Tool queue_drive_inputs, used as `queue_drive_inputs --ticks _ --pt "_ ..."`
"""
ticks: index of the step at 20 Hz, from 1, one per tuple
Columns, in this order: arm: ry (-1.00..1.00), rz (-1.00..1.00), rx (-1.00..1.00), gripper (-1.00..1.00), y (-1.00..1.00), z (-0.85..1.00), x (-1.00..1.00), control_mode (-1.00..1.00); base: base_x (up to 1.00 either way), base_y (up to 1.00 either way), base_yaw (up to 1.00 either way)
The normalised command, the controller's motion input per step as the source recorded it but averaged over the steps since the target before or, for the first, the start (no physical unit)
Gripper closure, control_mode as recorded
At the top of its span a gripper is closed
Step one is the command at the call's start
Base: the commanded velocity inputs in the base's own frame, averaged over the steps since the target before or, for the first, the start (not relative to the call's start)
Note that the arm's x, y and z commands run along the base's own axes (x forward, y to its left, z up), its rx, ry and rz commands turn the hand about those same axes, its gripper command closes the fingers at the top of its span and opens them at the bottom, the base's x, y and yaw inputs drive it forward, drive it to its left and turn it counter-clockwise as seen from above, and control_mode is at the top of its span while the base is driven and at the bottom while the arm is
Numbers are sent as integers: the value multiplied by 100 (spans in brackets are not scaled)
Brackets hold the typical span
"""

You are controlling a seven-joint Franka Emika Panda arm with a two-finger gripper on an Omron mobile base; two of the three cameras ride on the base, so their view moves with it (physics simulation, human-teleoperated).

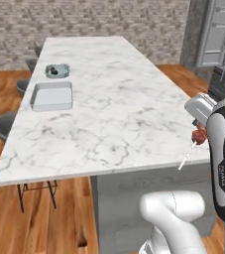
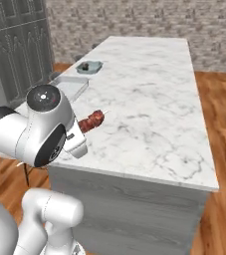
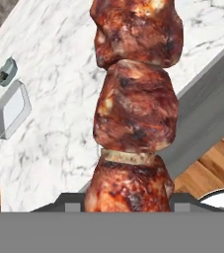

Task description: Place the cold items (mushroom and squash) from the fridge in one tupperware on the dining counter. Place the warm items (kebab skewer and hot dog) in the stove area in another tupperware.

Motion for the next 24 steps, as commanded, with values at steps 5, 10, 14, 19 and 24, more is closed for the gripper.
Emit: queue_drive_inputs --ticks 5,10,14,19,24 --pt "0 0 0 100 0 0 0 100 39 100 -8" --pt "0 0 0 100 0 0 0 100 30 100 -6" --pt "0 0 0 100 0 0 0 100 30 100 -5" --pt "0 0 0 100 0 0 0 100 29 100 -7" --pt "0 0 0 100 0 0 0 100 53 100 -14"
